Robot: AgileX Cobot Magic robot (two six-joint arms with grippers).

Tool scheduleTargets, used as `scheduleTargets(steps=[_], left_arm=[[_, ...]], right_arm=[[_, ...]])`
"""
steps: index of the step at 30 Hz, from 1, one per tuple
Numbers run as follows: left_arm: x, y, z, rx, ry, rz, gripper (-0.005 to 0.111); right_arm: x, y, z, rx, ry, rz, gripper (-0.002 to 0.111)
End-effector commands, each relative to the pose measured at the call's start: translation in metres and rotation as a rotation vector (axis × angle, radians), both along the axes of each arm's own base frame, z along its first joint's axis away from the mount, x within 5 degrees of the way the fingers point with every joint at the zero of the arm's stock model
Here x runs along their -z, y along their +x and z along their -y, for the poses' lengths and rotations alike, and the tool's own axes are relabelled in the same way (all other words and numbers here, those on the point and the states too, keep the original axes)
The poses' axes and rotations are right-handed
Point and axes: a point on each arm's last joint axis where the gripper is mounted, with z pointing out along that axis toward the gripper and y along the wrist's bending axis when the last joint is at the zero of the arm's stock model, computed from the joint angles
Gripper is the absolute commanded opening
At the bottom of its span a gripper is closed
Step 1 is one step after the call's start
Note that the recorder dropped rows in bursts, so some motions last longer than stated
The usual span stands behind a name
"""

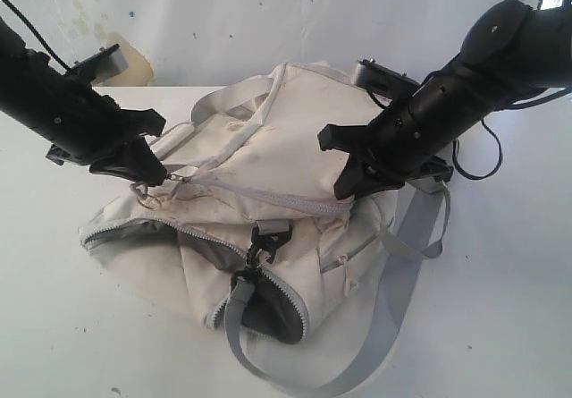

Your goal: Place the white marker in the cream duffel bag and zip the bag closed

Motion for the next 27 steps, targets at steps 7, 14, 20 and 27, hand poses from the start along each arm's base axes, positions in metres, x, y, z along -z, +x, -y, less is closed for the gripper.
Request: scheduleTargets(steps=[7, 14, 20, 27], left_arm=[[-0.01, -0.004, -0.004, 0.116, 0.008, 0.07, 0.045], [-0.034, -0.015, -0.009, 0.102, 0.046, 0.117, 0.068], [-0.059, -0.028, -0.031, -0.092, 0.233, 0.124, 0.041], [-0.069, -0.035, -0.041, -0.142, 0.32, 0.145, 0.013]], right_arm=[[0.002, 0.006, 0.008, -0.041, -0.061, 0.093, 0.016], [-0.019, 0.004, 0.008, -0.054, -0.044, 0.134, 0.065], [-0.049, -0.01, 0.013, -0.048, -0.05, 0.163, 0.062], [-0.066, -0.025, 0.036, 0.053, -0.253, 0.14, 0.044]])
